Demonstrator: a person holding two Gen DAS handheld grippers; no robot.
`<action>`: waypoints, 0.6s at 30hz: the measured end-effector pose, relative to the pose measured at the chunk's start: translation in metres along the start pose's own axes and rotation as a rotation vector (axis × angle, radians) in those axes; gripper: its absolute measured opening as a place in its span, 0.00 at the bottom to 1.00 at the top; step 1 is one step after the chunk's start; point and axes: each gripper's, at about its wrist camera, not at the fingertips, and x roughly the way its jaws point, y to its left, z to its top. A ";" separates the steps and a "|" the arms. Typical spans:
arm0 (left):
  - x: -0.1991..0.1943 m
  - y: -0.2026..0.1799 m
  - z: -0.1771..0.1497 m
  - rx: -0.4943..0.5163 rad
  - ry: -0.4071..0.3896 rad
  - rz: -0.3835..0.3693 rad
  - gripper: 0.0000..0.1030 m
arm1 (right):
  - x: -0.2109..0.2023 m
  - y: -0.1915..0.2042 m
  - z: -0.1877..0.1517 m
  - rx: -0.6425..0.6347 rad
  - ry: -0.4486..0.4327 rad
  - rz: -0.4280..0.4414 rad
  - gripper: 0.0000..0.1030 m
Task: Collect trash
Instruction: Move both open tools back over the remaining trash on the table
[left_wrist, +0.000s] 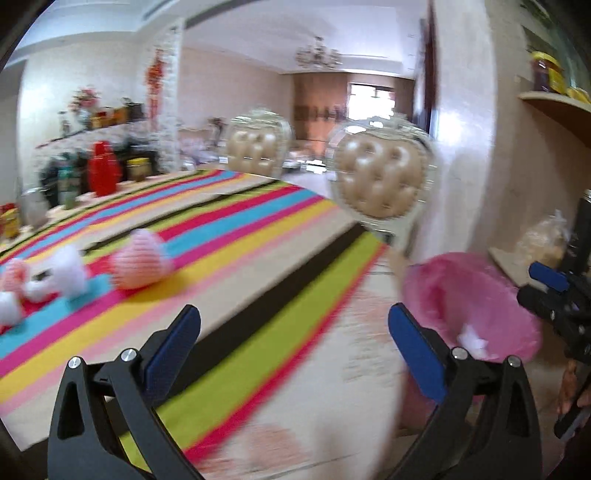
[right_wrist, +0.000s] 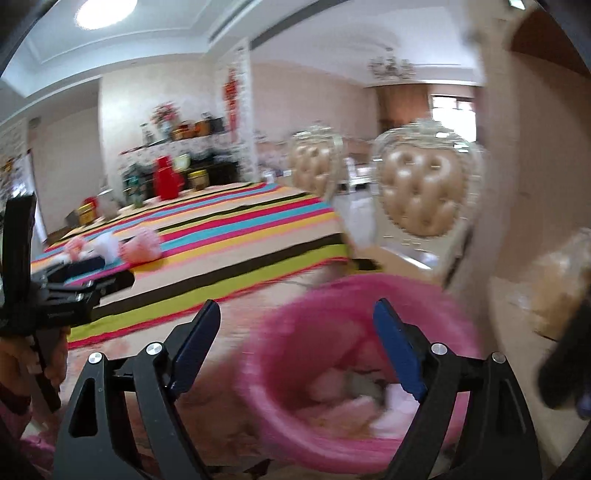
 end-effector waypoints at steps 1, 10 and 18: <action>-0.009 0.015 0.000 -0.008 -0.009 0.037 0.96 | 0.004 0.010 0.001 -0.009 0.008 0.016 0.79; -0.073 0.138 -0.033 -0.060 0.000 0.347 0.96 | 0.043 0.134 0.006 -0.146 0.086 0.207 0.81; -0.129 0.258 -0.060 -0.198 0.009 0.571 0.96 | 0.082 0.247 0.021 -0.266 0.115 0.352 0.81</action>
